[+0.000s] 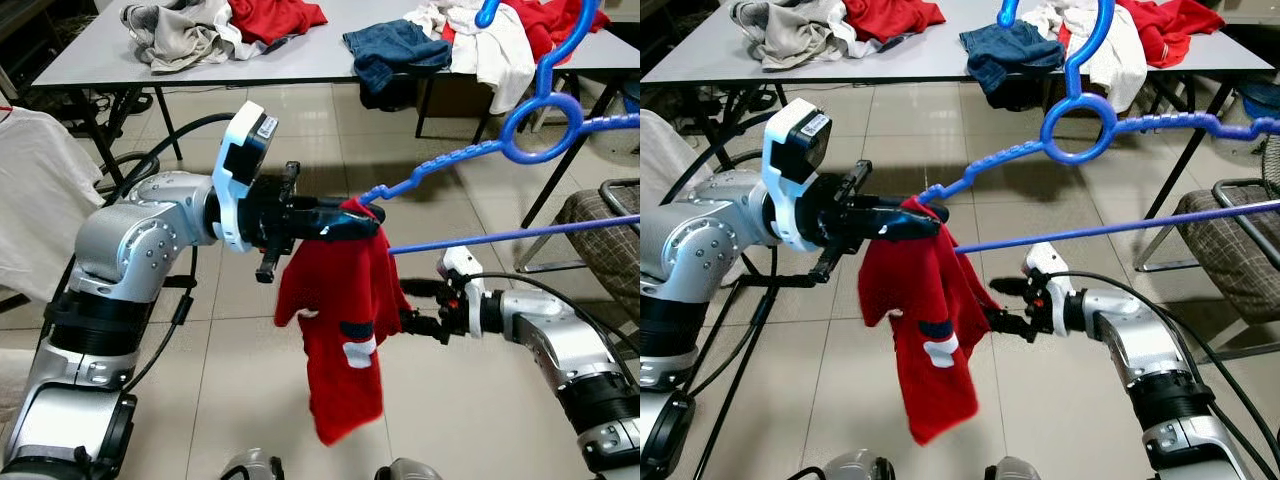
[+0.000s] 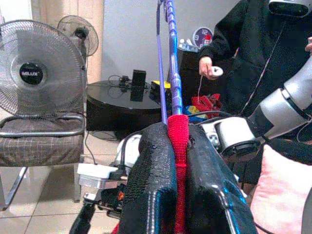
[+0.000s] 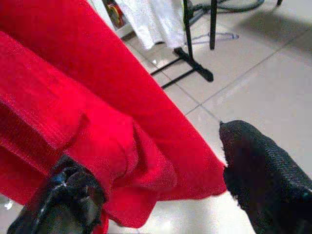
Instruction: Hang hanger
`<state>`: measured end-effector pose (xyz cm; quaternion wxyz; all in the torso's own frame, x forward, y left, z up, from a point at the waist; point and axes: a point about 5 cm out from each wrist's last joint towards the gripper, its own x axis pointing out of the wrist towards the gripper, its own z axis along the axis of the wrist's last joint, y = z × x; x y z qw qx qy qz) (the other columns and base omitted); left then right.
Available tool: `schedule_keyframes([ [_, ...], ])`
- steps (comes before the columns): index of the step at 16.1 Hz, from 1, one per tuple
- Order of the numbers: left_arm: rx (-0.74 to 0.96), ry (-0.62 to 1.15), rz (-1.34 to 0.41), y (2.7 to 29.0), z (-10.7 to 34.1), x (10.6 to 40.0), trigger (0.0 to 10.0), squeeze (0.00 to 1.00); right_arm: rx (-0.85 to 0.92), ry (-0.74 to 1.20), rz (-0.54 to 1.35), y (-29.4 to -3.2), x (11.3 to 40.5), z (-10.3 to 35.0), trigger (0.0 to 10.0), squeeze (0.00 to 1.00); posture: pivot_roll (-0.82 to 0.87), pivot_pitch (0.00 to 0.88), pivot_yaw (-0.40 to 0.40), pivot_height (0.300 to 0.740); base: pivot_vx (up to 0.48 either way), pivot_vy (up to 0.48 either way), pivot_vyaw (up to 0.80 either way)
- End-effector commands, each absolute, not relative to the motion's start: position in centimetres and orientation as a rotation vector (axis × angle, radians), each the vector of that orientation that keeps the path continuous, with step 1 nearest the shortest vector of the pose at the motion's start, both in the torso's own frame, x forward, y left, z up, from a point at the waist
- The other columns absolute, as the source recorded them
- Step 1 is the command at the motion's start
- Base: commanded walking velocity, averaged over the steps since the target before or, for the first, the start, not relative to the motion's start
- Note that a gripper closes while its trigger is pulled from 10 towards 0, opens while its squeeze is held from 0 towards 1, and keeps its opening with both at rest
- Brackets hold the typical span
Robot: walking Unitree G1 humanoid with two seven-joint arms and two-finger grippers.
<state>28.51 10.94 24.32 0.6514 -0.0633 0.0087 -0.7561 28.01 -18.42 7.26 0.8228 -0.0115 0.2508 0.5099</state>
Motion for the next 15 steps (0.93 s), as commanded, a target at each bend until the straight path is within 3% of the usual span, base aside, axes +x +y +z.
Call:
schedule_keyframes([
  [1,-0.119,-0.014,-1.727,11.0,25.3,28.5,0.0,0.00,-0.042,0.580,1.065,-19.0,27.7,6.7,0.0,0.00,-0.07,0.000,0.027,0.740,0.000,0.000,0.00],
  [15,-0.099,0.048,-1.555,13.7,22.9,28.9,0.0,0.00,0.213,0.474,0.603,-23.7,27.1,6.0,0.0,0.00,-0.09,0.000,0.040,0.740,0.000,0.000,0.00],
])
